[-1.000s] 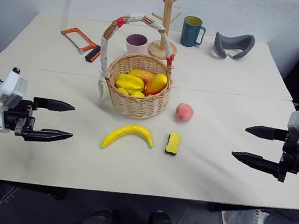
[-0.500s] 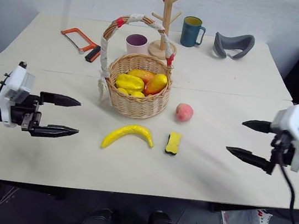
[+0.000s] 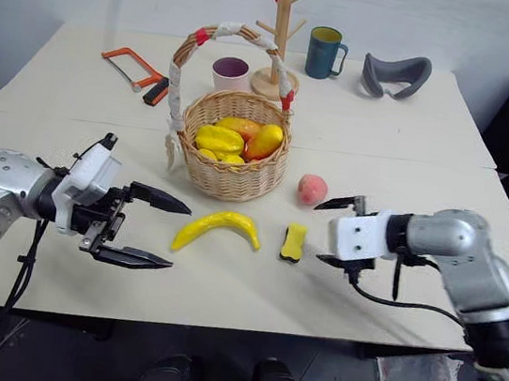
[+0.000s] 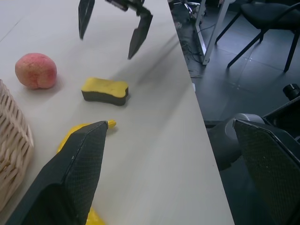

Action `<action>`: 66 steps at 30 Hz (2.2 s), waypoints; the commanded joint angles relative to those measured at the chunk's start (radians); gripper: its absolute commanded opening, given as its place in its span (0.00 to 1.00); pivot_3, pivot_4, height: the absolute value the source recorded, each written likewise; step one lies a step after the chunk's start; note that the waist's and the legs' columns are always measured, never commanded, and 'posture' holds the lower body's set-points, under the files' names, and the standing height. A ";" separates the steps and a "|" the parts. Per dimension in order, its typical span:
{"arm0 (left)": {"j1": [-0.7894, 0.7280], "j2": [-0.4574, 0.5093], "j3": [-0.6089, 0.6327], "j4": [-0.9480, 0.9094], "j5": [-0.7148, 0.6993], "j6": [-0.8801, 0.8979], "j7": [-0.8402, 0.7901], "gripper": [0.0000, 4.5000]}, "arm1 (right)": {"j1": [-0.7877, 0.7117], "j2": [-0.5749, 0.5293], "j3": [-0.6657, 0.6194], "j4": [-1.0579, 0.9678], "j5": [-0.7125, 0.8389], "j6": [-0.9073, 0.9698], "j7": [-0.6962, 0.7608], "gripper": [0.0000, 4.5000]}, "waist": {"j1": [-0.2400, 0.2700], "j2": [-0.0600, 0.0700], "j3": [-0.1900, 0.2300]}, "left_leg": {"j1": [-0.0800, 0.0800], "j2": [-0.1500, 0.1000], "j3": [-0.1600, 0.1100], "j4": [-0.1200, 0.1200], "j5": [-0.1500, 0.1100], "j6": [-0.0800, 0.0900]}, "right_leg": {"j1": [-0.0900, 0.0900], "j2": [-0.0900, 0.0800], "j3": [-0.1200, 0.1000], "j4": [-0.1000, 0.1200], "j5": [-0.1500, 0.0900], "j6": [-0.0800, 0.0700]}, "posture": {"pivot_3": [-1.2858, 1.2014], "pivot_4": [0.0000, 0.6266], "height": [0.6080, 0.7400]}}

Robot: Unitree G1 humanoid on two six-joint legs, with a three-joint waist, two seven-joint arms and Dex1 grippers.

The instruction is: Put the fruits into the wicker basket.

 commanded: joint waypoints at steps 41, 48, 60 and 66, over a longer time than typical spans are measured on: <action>-0.190 -0.171 -0.076 0.081 0.034 -0.052 0.074 1.00 | 0.533 -0.194 -0.609 0.115 0.153 0.240 -0.112 0.19 | 0.018 0.000 0.000 | 0.001 0.001 0.001 0.013 -0.001 0.001 | 0.006 -0.001 -0.001 0.003 0.001 0.002 | 0.52 0.24 1.00; -0.244 -0.201 -0.094 0.138 0.073 -0.075 0.057 1.00 | 0.622 -0.139 -0.672 0.006 0.208 0.361 -0.153 0.67 | 0.003 0.002 0.000 | 0.001 0.001 0.001 0.012 -0.001 0.001 | 0.006 0.000 0.000 0.003 0.001 0.003 | 0.52 0.24 1.00; -0.050 -0.096 -0.095 0.107 0.261 -0.078 0.178 1.00 | 0.536 -0.141 -0.922 -0.539 1.050 1.081 -0.220 1.00 | -0.003 0.001 0.001 | 0.001 0.003 0.000 0.009 -0.002 0.000 | 0.006 0.001 0.000 0.003 0.000 0.004 | 0.52 0.24 1.00; 0.035 -0.145 -0.156 0.068 0.357 0.057 0.365 1.00 | 0.503 -0.165 -0.930 -0.683 1.380 1.180 -0.383 1.00 | 0.026 0.000 0.002 | -0.004 0.000 -0.007 0.010 -0.006 0.006 | 0.006 -0.001 -0.002 -0.001 0.001 0.005 | 0.52 0.24 1.00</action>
